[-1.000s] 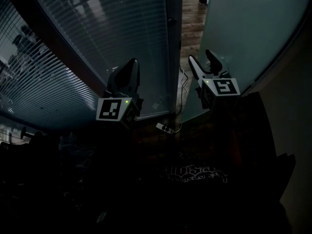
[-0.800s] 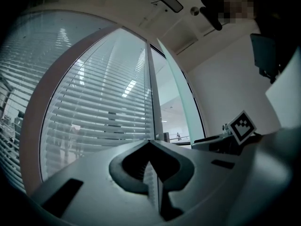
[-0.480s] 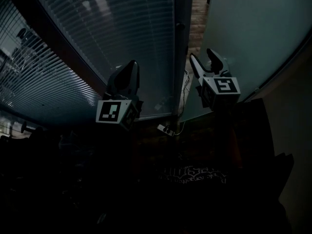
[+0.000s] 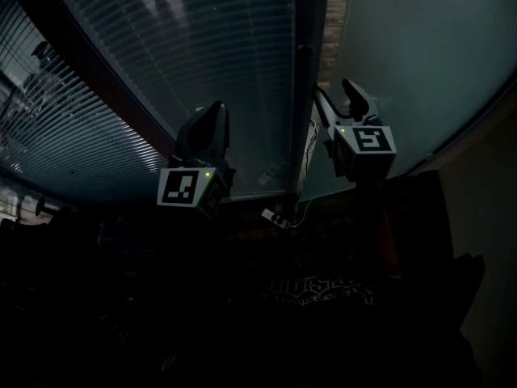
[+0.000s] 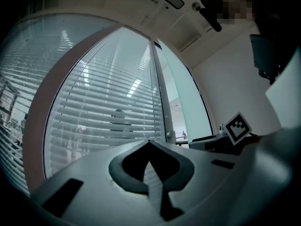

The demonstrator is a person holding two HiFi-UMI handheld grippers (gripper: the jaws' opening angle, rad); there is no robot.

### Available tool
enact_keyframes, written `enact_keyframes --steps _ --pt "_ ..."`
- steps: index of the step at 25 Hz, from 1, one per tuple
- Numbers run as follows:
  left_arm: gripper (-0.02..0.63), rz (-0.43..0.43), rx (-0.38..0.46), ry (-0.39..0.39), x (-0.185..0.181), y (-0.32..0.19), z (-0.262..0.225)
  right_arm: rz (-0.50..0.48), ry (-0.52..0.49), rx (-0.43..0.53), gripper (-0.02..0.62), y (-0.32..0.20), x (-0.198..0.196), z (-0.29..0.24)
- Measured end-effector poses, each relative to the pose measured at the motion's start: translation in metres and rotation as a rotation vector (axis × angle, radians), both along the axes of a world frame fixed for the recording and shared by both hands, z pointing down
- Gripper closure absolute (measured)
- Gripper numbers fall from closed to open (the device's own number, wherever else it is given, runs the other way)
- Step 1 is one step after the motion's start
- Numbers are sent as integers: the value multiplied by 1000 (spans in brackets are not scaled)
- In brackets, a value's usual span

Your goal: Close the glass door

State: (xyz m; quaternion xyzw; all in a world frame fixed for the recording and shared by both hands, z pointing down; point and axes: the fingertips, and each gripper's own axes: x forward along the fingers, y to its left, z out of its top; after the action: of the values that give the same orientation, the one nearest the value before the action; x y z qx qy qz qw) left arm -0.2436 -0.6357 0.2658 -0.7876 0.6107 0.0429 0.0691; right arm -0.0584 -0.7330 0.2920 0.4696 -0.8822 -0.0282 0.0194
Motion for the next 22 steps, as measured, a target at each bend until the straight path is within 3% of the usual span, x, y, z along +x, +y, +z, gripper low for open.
enact_keyframes --steps 22 --pt "604 -67 -25 -16 -21 -7 6 -9 -8 -3 356 -39 -14 -1"
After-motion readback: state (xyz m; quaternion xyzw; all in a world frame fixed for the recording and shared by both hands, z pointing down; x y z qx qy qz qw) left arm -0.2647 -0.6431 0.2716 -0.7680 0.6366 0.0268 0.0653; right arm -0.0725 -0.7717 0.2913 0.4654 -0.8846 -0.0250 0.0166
